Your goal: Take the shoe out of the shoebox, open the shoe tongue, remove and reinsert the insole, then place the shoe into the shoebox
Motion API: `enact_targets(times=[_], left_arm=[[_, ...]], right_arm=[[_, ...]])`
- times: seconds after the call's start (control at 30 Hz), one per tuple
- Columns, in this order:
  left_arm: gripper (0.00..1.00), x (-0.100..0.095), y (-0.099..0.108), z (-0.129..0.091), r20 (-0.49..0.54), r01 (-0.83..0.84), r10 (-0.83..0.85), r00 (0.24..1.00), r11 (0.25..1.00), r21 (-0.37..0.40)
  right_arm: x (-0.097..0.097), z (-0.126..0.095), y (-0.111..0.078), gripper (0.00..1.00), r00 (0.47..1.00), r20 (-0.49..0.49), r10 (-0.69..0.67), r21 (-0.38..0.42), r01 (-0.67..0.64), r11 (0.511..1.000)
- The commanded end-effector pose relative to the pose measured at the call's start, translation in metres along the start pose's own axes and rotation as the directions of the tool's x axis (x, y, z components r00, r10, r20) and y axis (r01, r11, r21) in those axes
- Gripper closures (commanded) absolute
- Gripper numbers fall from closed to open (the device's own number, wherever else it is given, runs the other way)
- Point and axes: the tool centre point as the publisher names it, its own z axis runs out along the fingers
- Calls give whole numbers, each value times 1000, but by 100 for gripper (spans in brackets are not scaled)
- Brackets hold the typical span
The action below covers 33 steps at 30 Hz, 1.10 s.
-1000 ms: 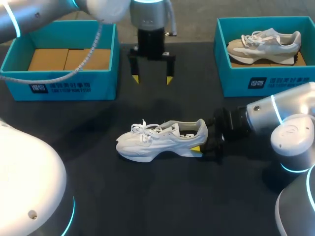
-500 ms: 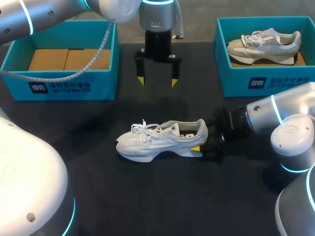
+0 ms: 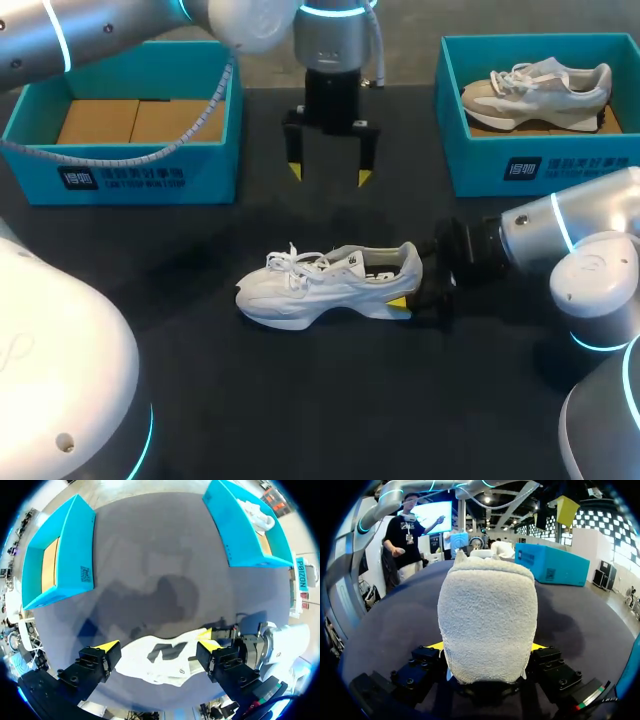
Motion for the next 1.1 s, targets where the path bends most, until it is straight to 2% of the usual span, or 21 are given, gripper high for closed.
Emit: enact_targets(times=[0.03, 0.23, 0.6, 1.1], left_arm=[[0, 6, 18, 1, 12, -4, 3, 1000, 1000, 25], [0, 18, 37, 12, 15, -25, 24, 1000, 999, 28], [0, 29, 52, 41, -19, -91, 91, 996, 996, -11], [0, 40, 59, 82, -11, -189, 189, 982, 979, -82]], right_arm=[[-3, 5, -1, 100, 1000, 0, 1, 7, -1, 1000], [-3, 5, -1, 100, 1000, 0, 1, 7, -1, 1000], [-3, 5, -1, 100, 1000, 0, 1, 7, -1, 1000], [-3, 5, -1, 100, 1000, 0, 1, 7, -1, 1000]])
